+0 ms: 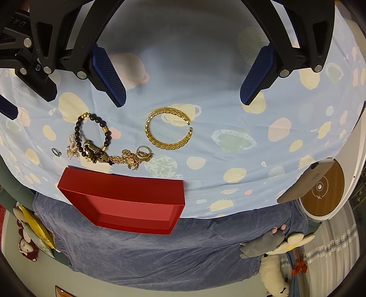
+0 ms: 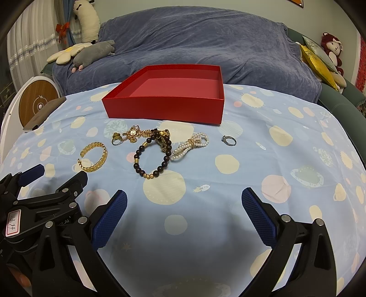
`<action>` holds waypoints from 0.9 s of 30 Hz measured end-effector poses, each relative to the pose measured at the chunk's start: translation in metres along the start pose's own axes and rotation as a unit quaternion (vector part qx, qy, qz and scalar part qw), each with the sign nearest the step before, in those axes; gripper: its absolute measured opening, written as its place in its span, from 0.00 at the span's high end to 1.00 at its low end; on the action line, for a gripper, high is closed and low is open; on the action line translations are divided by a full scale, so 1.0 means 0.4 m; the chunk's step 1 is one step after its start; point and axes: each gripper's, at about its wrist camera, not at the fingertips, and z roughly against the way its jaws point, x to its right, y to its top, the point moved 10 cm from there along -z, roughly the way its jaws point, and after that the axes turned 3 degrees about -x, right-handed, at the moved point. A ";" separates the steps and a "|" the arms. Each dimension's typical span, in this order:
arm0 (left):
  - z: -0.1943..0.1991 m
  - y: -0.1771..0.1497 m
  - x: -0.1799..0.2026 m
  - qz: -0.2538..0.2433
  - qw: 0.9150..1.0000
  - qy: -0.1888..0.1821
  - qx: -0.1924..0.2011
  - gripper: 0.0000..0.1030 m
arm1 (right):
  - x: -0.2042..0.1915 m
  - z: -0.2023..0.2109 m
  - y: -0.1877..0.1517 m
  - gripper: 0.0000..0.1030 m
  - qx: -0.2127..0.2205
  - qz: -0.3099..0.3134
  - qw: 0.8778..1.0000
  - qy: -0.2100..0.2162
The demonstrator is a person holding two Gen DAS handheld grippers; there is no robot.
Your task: Organize jewelry
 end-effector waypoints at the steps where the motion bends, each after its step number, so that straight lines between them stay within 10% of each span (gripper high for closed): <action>1: 0.000 0.000 0.000 0.000 1.000 0.000 0.000 0.06 | 0.001 0.000 0.000 0.05 0.000 0.000 1.000 0.001; 27: 0.002 0.002 -0.004 0.001 1.000 0.000 0.001 0.06 | 0.000 -0.001 0.002 0.05 0.000 0.000 1.000 0.000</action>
